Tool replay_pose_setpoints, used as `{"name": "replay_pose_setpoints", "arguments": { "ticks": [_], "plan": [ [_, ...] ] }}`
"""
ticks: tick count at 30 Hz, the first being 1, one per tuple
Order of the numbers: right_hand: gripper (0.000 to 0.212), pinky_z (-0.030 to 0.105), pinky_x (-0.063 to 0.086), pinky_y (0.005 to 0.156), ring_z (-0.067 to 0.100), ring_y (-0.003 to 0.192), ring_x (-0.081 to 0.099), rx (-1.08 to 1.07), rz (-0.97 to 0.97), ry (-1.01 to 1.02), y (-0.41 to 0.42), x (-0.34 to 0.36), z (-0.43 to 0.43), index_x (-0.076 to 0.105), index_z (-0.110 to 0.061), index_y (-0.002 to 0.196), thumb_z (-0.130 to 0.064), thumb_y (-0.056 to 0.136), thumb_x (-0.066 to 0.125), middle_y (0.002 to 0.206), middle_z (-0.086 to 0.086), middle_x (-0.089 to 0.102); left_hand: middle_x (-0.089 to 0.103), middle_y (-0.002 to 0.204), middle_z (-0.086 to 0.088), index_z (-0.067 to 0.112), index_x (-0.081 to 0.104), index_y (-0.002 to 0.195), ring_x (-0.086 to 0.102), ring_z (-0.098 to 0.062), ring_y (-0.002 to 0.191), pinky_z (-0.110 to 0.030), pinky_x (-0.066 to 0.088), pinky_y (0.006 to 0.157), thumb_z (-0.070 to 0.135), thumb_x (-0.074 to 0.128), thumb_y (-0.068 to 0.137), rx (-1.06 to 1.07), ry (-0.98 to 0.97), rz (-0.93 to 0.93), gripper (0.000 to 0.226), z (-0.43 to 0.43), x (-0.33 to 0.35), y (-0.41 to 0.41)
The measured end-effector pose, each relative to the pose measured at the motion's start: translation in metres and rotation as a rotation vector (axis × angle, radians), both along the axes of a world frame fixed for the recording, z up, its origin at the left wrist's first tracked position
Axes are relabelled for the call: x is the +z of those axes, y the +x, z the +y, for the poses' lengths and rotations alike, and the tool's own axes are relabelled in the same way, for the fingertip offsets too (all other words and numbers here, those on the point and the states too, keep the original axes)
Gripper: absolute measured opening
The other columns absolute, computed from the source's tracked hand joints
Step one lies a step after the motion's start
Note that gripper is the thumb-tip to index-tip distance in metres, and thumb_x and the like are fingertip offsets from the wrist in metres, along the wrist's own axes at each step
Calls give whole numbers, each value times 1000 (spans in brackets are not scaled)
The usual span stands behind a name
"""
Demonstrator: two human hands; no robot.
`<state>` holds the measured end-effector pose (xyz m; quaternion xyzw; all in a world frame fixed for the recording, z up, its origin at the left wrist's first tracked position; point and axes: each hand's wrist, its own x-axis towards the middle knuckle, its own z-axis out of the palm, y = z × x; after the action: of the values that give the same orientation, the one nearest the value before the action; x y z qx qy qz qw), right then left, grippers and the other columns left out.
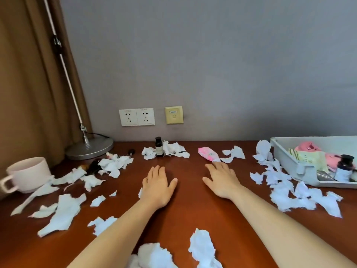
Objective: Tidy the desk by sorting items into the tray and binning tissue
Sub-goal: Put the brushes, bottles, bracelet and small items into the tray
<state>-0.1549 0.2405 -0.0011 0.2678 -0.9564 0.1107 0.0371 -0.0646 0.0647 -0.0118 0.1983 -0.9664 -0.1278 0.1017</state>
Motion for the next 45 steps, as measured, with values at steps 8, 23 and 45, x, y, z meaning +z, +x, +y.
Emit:
{"name": "replay_pose_setpoints", "arguments": {
  "ticks": [8, 23, 45],
  "plan": [
    [54, 38, 15, 117, 24, 147, 11, -80, 244, -76, -44, -11, -46, 25, -19, 147, -42, 99, 32, 157, 6, 20, 15, 158, -10, 10, 11, 150, 10, -24, 147, -40, 17, 118, 46, 34, 97, 102, 21, 157, 68, -38, -3, -46],
    [53, 43, 20, 114, 31, 144, 18, -257, 277, 6, -97, -11, -80, 29, -15, 144, -39, 97, 31, 154, 15, 26, 15, 158, -13, 9, -5, 151, 13, -26, 147, -40, 14, 118, 41, 33, 99, 97, 23, 297, 71, -76, -2, -114],
    [50, 46, 15, 116, 30, 121, 46, -370, 311, 56, -98, -11, -81, 45, -11, 131, -42, 97, 26, 123, 11, 59, 67, 107, -3, 17, 54, 114, 60, -26, 105, -45, 45, 96, 29, 54, 92, 18, 467, 509, 25, -98, 2, -124]
  ]
}}
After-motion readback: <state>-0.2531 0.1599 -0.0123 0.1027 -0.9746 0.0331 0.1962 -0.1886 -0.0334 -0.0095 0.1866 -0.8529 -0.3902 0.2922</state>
